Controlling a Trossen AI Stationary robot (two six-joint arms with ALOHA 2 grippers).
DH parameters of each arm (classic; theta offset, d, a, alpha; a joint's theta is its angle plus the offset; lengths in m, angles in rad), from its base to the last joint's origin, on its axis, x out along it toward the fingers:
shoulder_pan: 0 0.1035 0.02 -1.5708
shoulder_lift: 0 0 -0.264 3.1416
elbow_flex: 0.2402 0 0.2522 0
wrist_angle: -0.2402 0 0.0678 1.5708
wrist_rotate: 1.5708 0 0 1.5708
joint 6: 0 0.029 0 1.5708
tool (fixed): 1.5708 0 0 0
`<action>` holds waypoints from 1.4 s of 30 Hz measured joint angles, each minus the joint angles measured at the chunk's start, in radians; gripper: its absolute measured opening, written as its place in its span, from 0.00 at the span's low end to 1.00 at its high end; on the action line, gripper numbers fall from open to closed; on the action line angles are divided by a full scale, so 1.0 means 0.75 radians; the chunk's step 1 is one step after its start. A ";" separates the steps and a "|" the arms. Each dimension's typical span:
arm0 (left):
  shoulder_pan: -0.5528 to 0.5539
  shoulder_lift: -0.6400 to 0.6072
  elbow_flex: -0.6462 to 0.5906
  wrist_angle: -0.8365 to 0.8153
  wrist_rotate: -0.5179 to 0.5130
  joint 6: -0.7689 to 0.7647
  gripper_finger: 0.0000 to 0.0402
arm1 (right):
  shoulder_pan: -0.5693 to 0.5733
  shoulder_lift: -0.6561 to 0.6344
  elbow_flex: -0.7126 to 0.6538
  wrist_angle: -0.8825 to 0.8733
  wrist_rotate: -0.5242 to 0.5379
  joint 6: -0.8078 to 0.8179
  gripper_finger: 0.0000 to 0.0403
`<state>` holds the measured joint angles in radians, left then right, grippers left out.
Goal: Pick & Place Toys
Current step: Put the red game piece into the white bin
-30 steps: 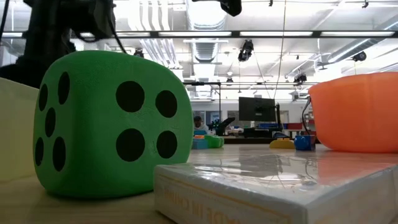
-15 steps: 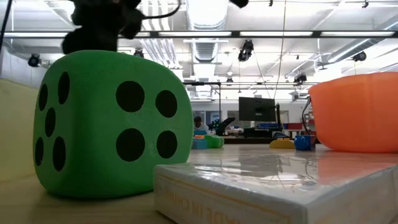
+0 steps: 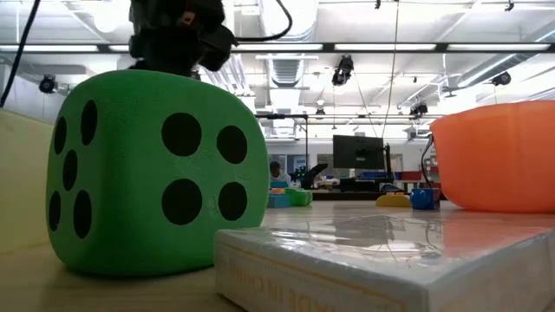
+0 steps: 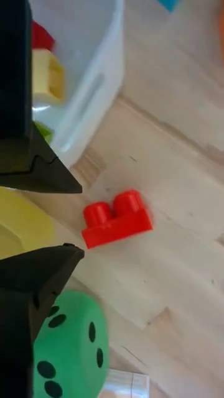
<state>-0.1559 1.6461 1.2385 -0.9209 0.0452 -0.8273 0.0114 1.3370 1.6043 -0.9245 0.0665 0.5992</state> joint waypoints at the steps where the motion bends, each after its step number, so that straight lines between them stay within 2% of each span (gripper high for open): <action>1: 0.000 0.010 0.000 0.021 0.000 0.011 0.37 | 0.008 -0.016 0.000 -0.024 0.019 0.007 0.73; 11: 0.000 0.108 0.000 0.178 0.011 0.068 0.63 | 0.080 -0.126 -0.005 -0.097 0.165 0.045 0.73; 15: -0.004 0.163 0.000 0.182 0.010 0.073 0.68 | 0.087 -0.146 -0.005 -0.099 0.194 0.038 0.73; 34: -0.011 0.300 -0.001 0.215 -0.005 0.062 0.69 | 0.087 -0.159 -0.005 -0.124 0.194 -0.001 0.73; 42: -0.017 0.336 -0.001 0.215 0.014 0.152 0.58 | 0.087 -0.159 -0.005 -0.124 0.194 -0.011 0.73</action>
<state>-0.1687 1.8983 1.2377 -0.7593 0.0557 -0.7136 0.0765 1.2175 1.6005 -1.0172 0.2119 0.5912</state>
